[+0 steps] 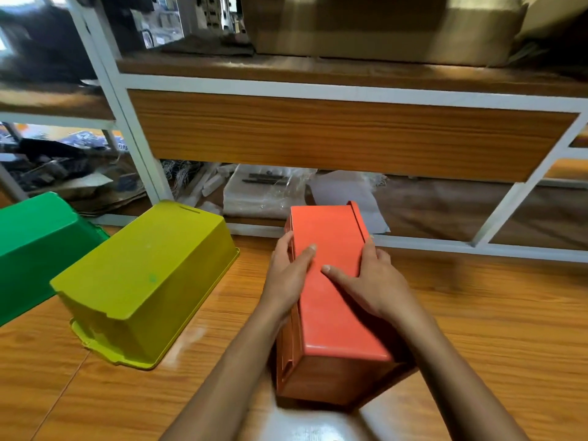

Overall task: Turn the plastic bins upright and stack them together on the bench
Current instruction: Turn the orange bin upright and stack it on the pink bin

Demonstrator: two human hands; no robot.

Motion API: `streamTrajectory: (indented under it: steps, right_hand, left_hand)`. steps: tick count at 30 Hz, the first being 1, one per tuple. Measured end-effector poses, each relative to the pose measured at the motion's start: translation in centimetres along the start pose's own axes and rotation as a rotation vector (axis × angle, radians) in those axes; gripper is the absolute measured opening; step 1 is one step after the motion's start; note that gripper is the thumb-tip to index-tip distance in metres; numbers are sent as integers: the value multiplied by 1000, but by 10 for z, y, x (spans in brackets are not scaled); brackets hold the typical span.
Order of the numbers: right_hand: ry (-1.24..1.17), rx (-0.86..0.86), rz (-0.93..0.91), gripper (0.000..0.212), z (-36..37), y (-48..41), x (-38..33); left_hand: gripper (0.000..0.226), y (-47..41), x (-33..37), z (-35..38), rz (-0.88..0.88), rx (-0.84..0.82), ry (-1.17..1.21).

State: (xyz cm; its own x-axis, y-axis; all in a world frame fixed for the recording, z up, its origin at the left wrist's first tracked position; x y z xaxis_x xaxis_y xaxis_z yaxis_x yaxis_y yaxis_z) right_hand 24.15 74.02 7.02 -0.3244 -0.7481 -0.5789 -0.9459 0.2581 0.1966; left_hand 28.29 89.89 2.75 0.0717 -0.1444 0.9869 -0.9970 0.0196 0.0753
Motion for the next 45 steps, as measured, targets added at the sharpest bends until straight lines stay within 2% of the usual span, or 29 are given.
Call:
streamTrajectory:
  steps: [2,4,7,9,11,14,15,18,20,21,23,25,28,30,33,35,38,40,45]
  right_hand:
    - [-190,23,-1,69,-4,-5,3]
    - [-373,17,-30,37,-8,-6,5]
    - [-478,-6,-102,36,-7,-11,13]
    - [-466,22,-139,36,-6,-13,14]
    - [-417,82,-170,31,-7,-13,9]
    - [-355,183,-221,22,-5,-10,-4]
    - [-371,208,-238,22,-4,-8,-9]
    - [-422,198,-297,17,4,-3,-25]
    - [-496,128,-300,20,15,-2,-33]
    - [-572,75,-272,29,22,-1,-36]
    - [-628,6,-231,47,34,-1,-37]
    - [-403,20,-256,63,41,-6,-33]
    - [145,-7,-169,66,52,-16,-16]
    - [276,-78,-61,67,60,-17,-5]
    - [243,-99,-58,73,71,-17,7]
    - [129,-26,-79,80,69,-20,11]
    - [-93,81,-91,80,63,-22,15]
    - [-164,135,-37,78,66,-20,21]
    - [-171,265,129,70,63,-29,30]
  left_hand:
    - [75,0,-5,-3,14,6,-67]
    - [71,1,-4,-6,21,15,-11]
    - [64,-1,-12,-1,21,-35,140]
    - [68,6,-17,6,-72,-78,215]
    - [67,13,-23,10,-20,-64,110]
    - [60,10,-23,4,283,91,-262]
    - [58,6,-22,3,357,96,-334]
    - [41,6,-9,1,299,32,-218]
    - [19,6,-1,-6,169,84,-80]
    - [13,4,1,-11,87,97,10]
    - [15,-2,2,-22,-66,47,207]
    - [27,-7,-2,-36,-147,15,259]
    - [37,-12,-17,-61,-200,40,185]
    - [53,-8,-27,-73,-230,41,165]
    - [55,-2,-44,-85,-273,45,225]
    - [51,1,-49,-89,-259,47,260]
    - [44,4,-51,-91,-207,65,158]
    - [42,7,-52,-91,-223,87,63]
    - [36,-5,-55,-88,-210,80,-11]
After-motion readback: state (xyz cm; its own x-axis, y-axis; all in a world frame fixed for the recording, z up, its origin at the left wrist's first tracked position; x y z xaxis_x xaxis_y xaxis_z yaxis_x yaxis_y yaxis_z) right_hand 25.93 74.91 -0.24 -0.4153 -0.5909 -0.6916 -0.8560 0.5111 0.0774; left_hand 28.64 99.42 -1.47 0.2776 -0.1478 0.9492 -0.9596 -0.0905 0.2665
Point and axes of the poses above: each hand's wrist, its own y-axis away from the middle knuckle, its own z-axis out of the palm, x = y × z, the point moved 3 cm from there along -y, towards the middle knuckle, and after that the axes turned 9 degrees about -y, right-handed, at the moved point
